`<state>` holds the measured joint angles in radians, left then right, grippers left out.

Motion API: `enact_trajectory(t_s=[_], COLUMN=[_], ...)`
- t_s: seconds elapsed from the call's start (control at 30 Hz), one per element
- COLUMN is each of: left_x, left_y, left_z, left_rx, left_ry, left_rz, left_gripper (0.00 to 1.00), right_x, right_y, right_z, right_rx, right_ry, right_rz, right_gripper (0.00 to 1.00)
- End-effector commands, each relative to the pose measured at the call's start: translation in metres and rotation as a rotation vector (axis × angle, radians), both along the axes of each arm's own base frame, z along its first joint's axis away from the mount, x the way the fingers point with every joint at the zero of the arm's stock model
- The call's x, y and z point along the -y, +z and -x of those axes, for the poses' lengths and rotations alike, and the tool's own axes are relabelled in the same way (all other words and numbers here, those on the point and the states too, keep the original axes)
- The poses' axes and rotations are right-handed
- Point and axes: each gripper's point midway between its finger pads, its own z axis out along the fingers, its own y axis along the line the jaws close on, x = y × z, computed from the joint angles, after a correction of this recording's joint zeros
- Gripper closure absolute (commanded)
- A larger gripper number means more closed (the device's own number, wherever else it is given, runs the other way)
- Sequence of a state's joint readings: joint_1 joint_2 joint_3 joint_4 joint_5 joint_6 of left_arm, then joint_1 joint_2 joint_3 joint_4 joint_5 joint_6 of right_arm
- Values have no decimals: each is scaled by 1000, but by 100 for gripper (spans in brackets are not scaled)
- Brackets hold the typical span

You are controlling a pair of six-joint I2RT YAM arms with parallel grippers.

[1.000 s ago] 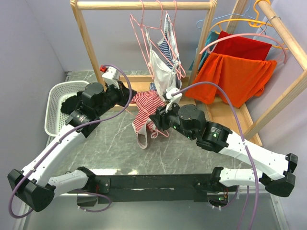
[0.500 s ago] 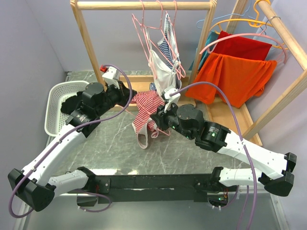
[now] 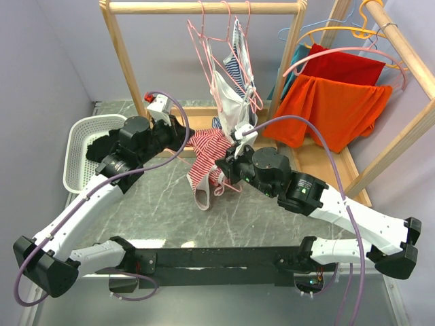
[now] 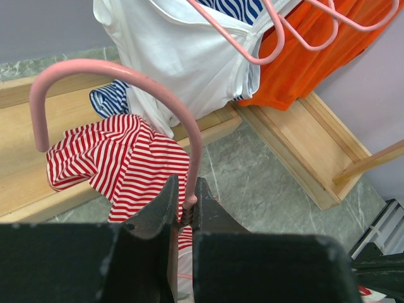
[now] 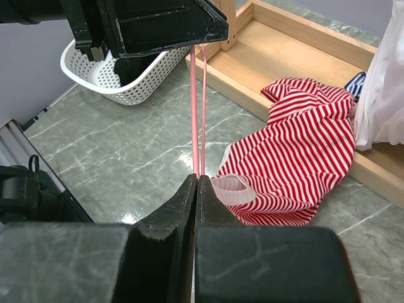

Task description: Remove the tank top from the hanger

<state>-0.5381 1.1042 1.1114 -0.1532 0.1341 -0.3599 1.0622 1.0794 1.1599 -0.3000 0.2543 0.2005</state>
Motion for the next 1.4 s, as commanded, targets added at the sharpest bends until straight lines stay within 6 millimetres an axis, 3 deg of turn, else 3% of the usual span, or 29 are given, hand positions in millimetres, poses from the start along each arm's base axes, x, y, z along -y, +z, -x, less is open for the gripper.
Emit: enact_trajectory(t_s=[0.0,0.2,0.43,0.5,0.67,0.77,0.87,0.9,0.93,1.0,1.03,1.17,1.3,1.37], left_x=[0,-26,-47,-48,-48,-52,-55,-55,-55,-54,-54,-49,-44,-41], left_y=[16,-14,-8,-4,10,19,23,22,24,21,20,16,17,19], left_z=[0,-17,-32,-35,-37,-35,-31,-30,-28,-27,-26,-23,-19,-18], left_rx=[46,-6,-1,4,24,40,48,48,52,49,48,43,49,55], left_ry=[5,171,301,318,319,330,336,330,325,314,309,276,237,225], left_rz=[13,-78,-130,-132,-124,-117,-121,-124,-120,-122,-124,-124,-116,-110], left_gripper=[99,99,99,99,99,99,99,99,99,99,99,99,99,99], right_x=[9,47,72,70,65,57,51,51,52,54,56,76,82,81], right_y=[38,48,25,14,-54,-84,-90,-86,-82,-63,-56,2,34,38], right_z=[-4,-6,15,26,49,61,67,66,64,59,57,44,41,39], right_rx=[60,84,2,-53,-237,-329,-352,-345,-331,-287,-268,-132,-34,-1], right_ry=[-33,-150,-134,-93,-21,24,48,48,38,23,14,-55,-47,-40], right_rz=[-82,-58,0,-1,115,129,106,98,88,67,59,13,-25,-17], right_gripper=[100,100,100,100,100,100,100,96,81,72,52,41,37,36])
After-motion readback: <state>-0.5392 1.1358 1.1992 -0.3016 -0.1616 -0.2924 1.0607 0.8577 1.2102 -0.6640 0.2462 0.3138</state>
